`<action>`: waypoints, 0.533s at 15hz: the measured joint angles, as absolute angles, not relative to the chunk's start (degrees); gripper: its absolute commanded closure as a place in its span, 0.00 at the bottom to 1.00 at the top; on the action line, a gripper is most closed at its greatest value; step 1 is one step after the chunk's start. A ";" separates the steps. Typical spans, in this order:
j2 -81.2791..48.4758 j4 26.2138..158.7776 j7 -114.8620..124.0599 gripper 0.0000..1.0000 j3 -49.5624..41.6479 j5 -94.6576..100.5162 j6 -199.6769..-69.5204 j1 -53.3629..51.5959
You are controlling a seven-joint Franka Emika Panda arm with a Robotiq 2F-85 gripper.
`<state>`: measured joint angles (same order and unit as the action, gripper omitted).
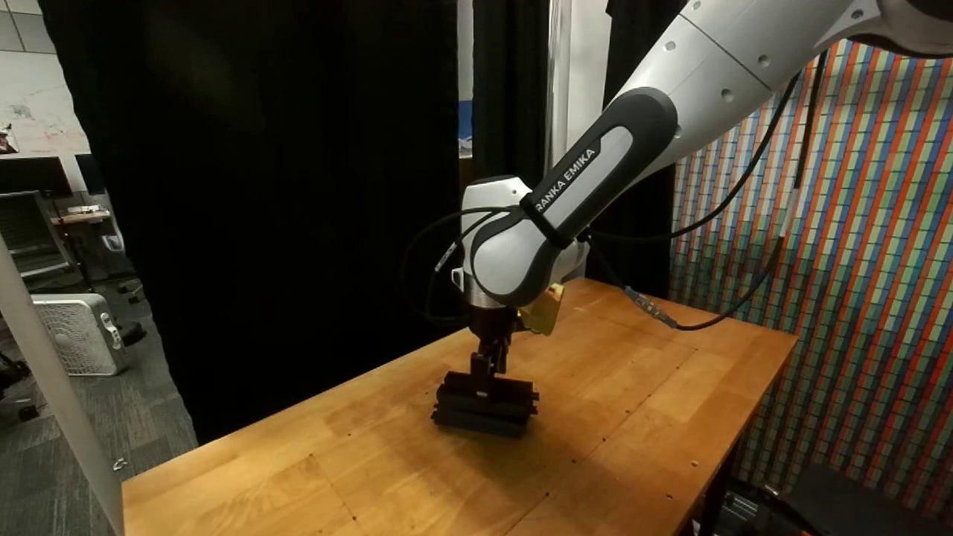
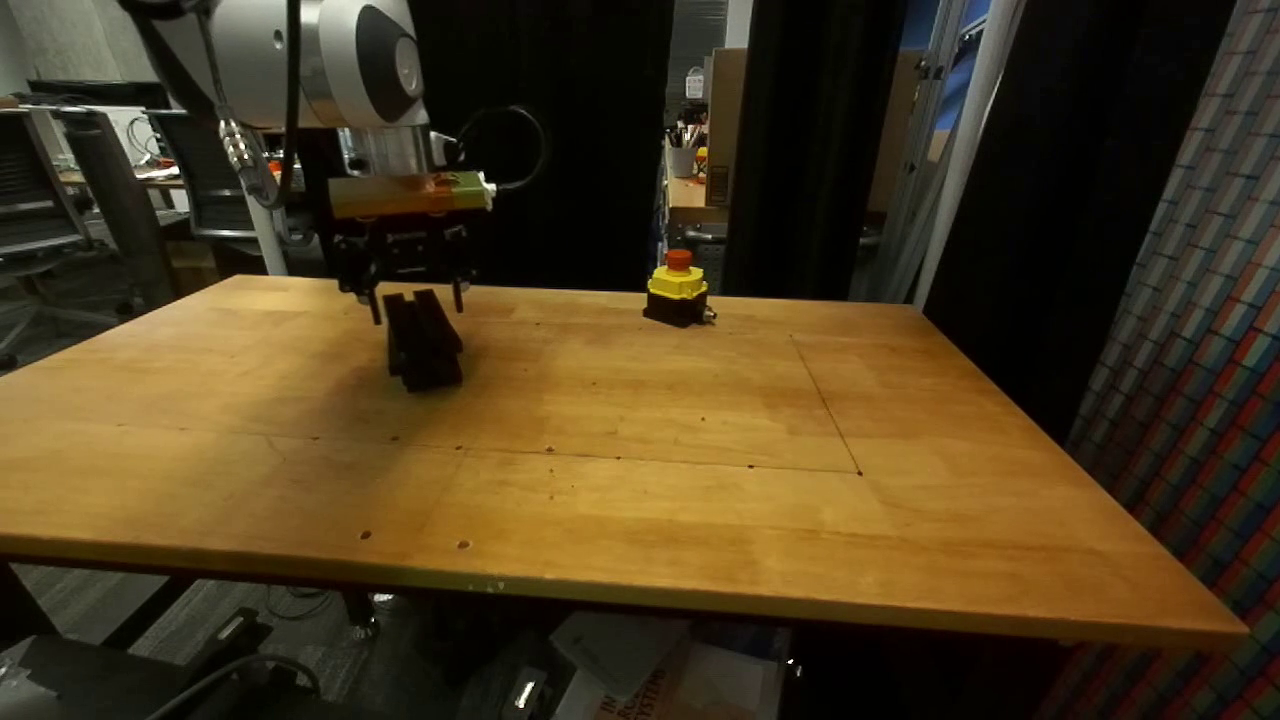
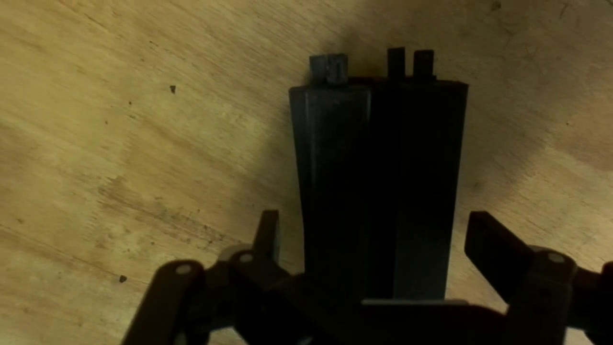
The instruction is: Arrange the black objects together
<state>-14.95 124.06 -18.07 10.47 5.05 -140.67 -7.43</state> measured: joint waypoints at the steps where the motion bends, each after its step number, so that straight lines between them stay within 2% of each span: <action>1: -14.76 124.06 -17.96 0.00 10.48 5.05 -140.30 -7.44; 8: -5.86 124.09 -10.94 0.00 10.61 5.06 -128.55 -7.89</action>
<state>-5.86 124.09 -10.94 10.61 5.06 -128.55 -7.89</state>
